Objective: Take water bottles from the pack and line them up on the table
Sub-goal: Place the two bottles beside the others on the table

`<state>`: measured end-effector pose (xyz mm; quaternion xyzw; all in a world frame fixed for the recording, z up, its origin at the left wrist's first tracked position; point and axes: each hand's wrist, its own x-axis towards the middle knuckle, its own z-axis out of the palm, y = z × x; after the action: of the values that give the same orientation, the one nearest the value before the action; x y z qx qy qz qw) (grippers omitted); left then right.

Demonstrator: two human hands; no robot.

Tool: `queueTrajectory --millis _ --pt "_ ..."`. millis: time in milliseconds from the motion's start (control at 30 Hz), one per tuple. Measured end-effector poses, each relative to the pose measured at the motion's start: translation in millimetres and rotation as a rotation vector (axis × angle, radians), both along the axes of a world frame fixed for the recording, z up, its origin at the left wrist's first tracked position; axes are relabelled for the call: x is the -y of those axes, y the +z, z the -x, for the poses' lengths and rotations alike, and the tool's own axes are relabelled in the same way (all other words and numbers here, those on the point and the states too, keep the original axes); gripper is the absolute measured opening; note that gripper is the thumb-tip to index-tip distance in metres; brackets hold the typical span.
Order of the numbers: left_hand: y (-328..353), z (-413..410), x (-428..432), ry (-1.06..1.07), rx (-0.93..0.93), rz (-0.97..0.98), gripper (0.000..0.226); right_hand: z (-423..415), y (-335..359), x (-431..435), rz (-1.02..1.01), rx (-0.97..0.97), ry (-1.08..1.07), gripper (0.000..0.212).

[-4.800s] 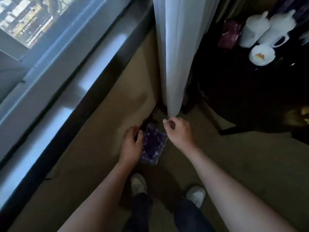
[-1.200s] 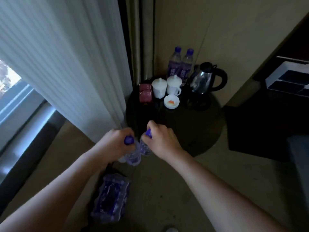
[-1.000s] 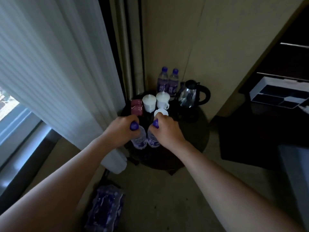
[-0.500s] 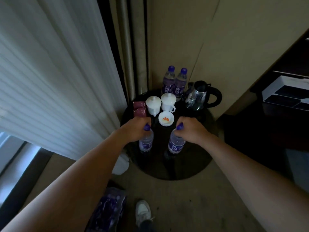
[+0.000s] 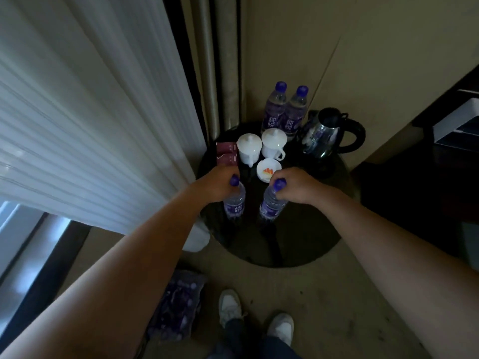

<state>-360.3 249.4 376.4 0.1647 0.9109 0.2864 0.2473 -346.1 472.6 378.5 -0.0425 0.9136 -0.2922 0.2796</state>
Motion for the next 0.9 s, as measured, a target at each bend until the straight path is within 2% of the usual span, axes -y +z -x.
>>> queueTrajectory --millis 67,100,167,233,367,500,567,733,800,900 --pt "-12 -7 -5 0.119 -0.004 -0.012 0.038 0 -6 -2 0.002 0.005 -0.029 0.029" --pt "-20 -9 -8 0.234 -0.003 -0.023 0.041 0 -11 -4 -0.013 0.001 -0.048 0.039" --pt "-32 -16 -17 0.572 0.053 -0.112 0.03 -4 -22 -6 -0.04 0.007 -0.094 0.061" --pt "-44 -24 -24 0.761 0.077 -0.2 0.026 -10 -34 -5 -0.036 0.034 -0.161 0.065" --pt "-46 -36 -23 0.763 0.049 -0.214 0.021 -12 -44 1 0.132 0.109 -0.344 0.051" --pt "-15 -12 -11 0.471 0.184 -0.128 0.032 7 -18 -5 0.186 0.163 -0.214 0.038" --pt "16 6 -12 0.377 0.205 -0.113 0.028 24 12 -11 0.204 0.165 -0.173 0.033" --pt "104 59 -16 0.334 0.19 -0.097 0.033 76 111 -16 0.211 0.065 -0.045 0.042" --pt "135 85 -12 0.353 0.138 -0.15 0.032 99 142 -12 0.209 0.002 -0.051 0.05" --pt "161 131 -4 0.382 0.063 -0.249 0.032 142 170 -2 0.248 -0.087 -0.114 0.05"
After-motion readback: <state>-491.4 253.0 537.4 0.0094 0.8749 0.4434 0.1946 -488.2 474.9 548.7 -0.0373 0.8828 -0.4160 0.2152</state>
